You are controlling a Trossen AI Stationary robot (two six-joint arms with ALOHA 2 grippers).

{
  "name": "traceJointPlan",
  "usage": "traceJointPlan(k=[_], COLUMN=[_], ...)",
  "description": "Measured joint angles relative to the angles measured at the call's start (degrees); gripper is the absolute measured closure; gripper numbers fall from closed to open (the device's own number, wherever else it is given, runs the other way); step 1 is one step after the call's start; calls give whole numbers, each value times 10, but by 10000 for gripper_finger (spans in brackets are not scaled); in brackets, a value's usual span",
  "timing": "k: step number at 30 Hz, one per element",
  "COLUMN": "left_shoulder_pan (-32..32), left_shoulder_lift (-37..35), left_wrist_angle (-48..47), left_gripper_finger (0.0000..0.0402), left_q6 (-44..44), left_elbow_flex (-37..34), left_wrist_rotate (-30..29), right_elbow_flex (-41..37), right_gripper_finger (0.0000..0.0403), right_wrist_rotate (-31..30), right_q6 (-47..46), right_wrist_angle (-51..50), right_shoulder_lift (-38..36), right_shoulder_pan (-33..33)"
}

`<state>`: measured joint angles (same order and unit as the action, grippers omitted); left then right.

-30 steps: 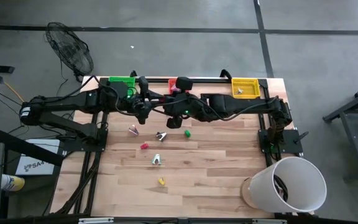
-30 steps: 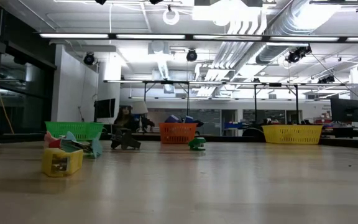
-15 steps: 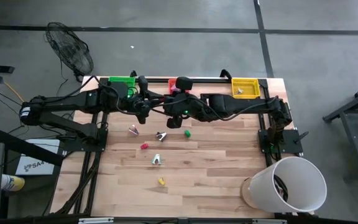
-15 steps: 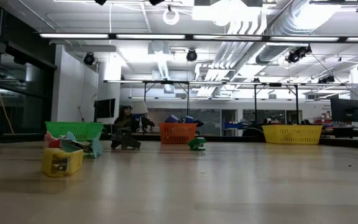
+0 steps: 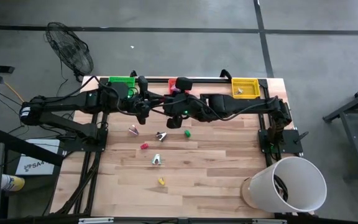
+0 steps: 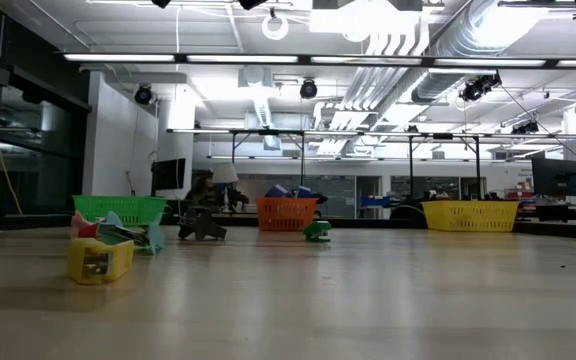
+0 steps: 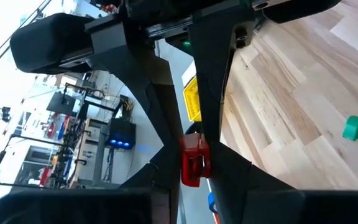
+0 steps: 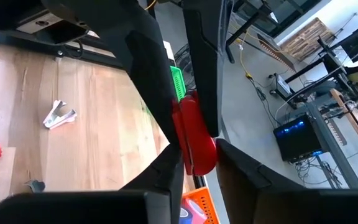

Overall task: Pick and place Stapler, Stapler remover, tape
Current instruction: Put the right red stapler into the green bin

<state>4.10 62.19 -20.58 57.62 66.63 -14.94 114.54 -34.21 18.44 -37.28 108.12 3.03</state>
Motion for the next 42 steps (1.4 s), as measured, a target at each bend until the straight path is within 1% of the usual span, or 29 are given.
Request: traceJointPlan(k=[2, 5, 7, 11, 14, 17, 18, 20, 23, 28, 35, 38, 42], left_shoulder_pan=[0, 1, 1, 0, 0, 2, 7, 27, 73, 175, 315, 364, 420], left_shoulder_lift=[0, 0, 2, 1, 1, 1, 1, 1, 1, 7, 24, 40, 76], left_wrist_angle=[0, -20, -25, -42, -51, -75, -85, -106, -146, -202, -260, -281, -313], left_gripper_finger=[341, 342, 342, 342, 342, 342, 342, 342, 342, 342, 342, 342, 342], left_q6=[2, 1, 0, -7, -20, -35, -39, -58, -110, -177, -243, -272, -296], left_elbow_flex=[0, -2, -2, -2, -2, -2, -2, -2, -2, -2, -1, -1, -1], left_wrist_rotate=[-7, -34, -45, -78, -128, -188, -202, -208, -195, -162, -56, -18, 17], right_elbow_flex=[0, 0, 1, 1, 1, 1, 1, 1, 1, 1, 1, 1, 1], right_gripper_finger=[317, 299, 286, 264, 251, 240, 236, 232, 229, 229, 229, 229, 229], right_wrist_rotate=[-16, -53, -64, -64, -64, -61, -60, -51, -31, -5, 1, -9, -24], right_q6=[-3, -5, -5, -20, -58, -122, -148, -198, -263, -310, -326, -326, -332], right_wrist_angle=[-1, 0, 1, -7, -28, -67, -83, -117, -165, -206, -209, -212, -232], right_shoulder_lift=[0, 0, -2, -1, -1, -1, -1, -1, -1, -1, -1, -1, -1], right_shoulder_pan=[1, 1, 1, 0, -2, -12, -16, -27, -42, -60, -64, -64, -67])
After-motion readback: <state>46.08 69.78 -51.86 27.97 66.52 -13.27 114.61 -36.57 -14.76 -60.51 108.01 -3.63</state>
